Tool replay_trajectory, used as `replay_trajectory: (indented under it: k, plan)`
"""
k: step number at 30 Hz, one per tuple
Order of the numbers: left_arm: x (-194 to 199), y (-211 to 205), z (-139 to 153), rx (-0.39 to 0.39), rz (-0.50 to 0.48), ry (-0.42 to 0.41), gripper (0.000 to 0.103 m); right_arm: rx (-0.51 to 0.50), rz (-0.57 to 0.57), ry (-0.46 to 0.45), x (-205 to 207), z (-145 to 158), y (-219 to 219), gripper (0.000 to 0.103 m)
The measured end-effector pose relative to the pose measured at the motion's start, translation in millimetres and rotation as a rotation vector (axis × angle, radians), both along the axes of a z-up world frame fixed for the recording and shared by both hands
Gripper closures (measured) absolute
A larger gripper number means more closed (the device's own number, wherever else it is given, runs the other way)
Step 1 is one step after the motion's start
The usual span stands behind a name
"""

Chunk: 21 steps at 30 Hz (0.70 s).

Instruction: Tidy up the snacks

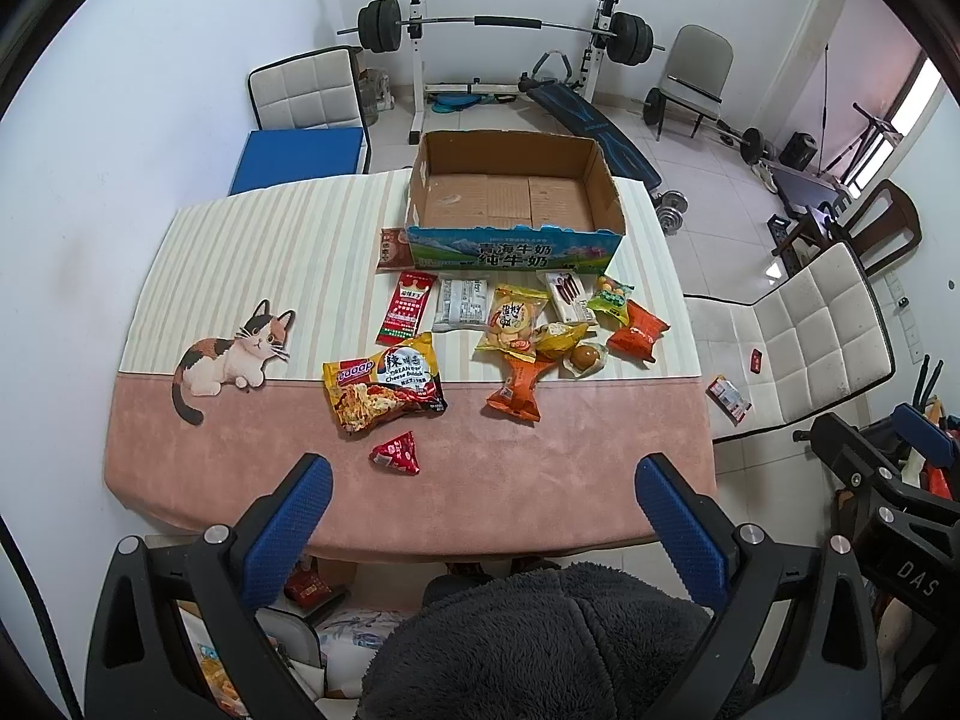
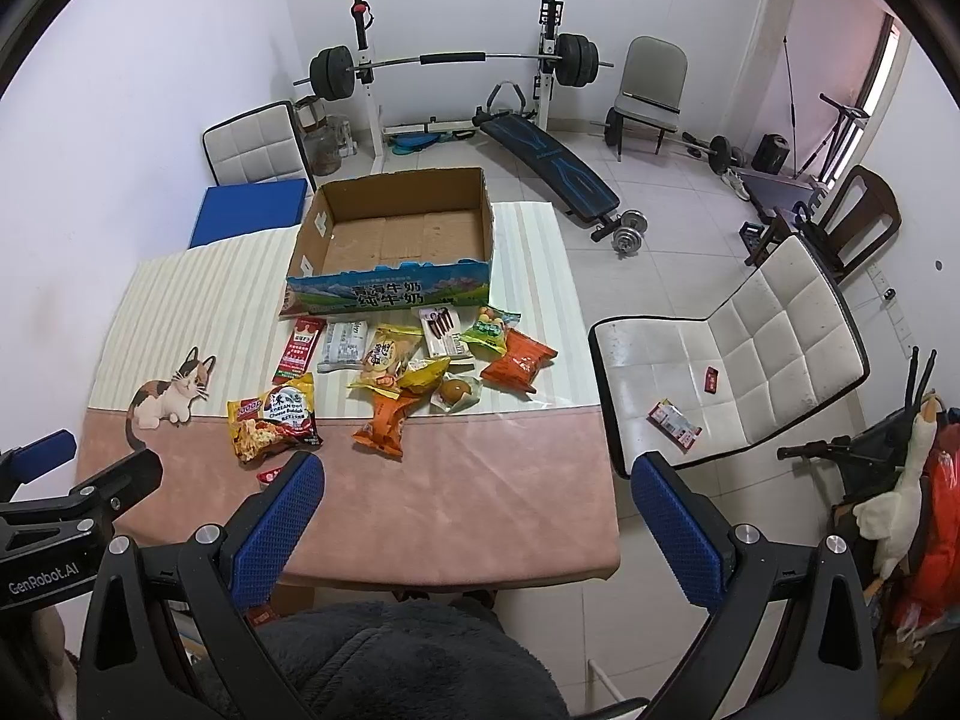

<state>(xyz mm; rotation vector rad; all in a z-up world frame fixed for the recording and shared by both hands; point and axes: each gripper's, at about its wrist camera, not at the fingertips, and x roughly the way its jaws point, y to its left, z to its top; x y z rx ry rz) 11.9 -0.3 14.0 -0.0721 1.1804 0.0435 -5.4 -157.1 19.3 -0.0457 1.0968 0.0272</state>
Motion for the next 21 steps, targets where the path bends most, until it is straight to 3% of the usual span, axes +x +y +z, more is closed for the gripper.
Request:
replay_trajectory:
  k: [7, 12, 21]
  plan:
    - [4.2, -1.0, 0.7, -0.003, 0.002, -0.002, 0.0, 0.013, -0.002, 0.001, 2.3, -1.5, -0.5, 0.0]
    - [21.3, 6.9, -13.1, -0.006, 0.043, 0.003, 0.0, 0.06, -0.021, 0.04, 15.2, -23.6, -7.9, 0.0]
    - [69.9, 33.0, -95.0, 0.072, 0.087, 0.108, 0.0, 0.201, -0.123, 0.228, 81.6, -140.3, -21.4, 0.0]
